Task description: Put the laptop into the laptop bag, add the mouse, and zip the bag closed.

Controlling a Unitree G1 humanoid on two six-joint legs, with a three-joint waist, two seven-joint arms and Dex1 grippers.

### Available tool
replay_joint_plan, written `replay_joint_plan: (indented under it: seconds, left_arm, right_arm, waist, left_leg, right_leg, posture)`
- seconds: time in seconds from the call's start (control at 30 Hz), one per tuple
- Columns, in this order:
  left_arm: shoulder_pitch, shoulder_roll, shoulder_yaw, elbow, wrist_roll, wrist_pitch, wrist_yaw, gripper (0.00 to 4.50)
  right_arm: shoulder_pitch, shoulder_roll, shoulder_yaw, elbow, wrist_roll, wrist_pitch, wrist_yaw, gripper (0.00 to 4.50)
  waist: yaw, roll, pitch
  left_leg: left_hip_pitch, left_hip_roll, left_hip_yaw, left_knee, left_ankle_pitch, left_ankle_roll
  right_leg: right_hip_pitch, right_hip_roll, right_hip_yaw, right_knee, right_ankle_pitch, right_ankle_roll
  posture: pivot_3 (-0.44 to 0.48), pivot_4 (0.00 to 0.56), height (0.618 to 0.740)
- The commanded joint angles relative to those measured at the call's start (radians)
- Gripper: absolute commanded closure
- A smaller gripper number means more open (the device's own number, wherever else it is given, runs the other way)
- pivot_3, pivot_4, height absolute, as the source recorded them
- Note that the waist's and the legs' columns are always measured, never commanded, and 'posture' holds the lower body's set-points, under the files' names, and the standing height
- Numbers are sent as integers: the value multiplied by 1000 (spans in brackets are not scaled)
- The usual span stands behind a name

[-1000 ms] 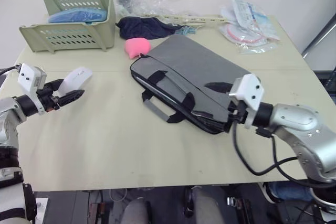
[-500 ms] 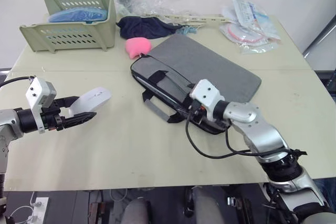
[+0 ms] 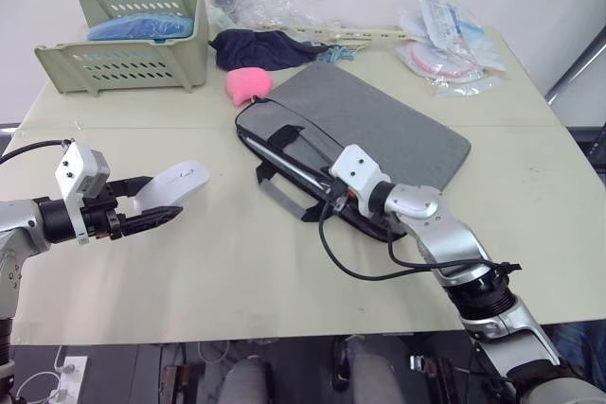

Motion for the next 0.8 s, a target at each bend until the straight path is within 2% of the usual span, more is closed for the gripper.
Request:
replay_joint_plan:
  seconds: [0.03, 0.23, 0.4, 0.6, 0.8]
  left_arm:
    - [2, -12, 1, -28, -19, -3, 5, 1621]
    - [1, -13, -31, -111, -46, 37, -9, 1621]
    - [-40, -31, -58, -162, -72, 86, 22, 1621]
    - [-88, -59, -107, -178, -72, 93, 54, 1621]
    - [-170, -113, -203, -184, -33, 89, 103, 1621]
  right_arm:
    - [-14, -12, -29, -27, -18, -25, 4, 4475]
    - [-31, 21, -106, -140, 130, 127, 62, 4475]
    - [-103, 94, -203, -246, 267, 366, 25, 4475]
    - [-185, 63, -217, -288, 286, 430, 31, 4475]
    - [-209, 95, -220, -313, 318, 484, 8, 4475]
  waist:
    - [0, 0, 0]
    - [2, 0, 0]
    - [-4, 1, 0]
    - [-9, 2, 1]
    - [-13, 2, 1]
  left_leg:
    - [0, 0, 0, 0, 0, 0]
    - [0, 0, 0, 0, 0, 0]
    - [0, 1, 0, 0, 0, 0]
    - [0, 1, 0, -2, 0, 0]
    - [0, 1, 0, -2, 0, 0]
  right_leg:
    - [0, 0, 0, 0, 0, 0]
    - [0, 0, 0, 0, 0, 0]
    - [0, 1, 0, 0, 0, 0]
    - [-1, 1, 0, 0, 0, 0]
    - [-1, 1, 0, 0, 0, 0]
  posture:
    - [0, 150, 740]
    - [0, 150, 740]
    - [0, 150, 740]
    - [0, 150, 740]
    - [0, 150, 740]
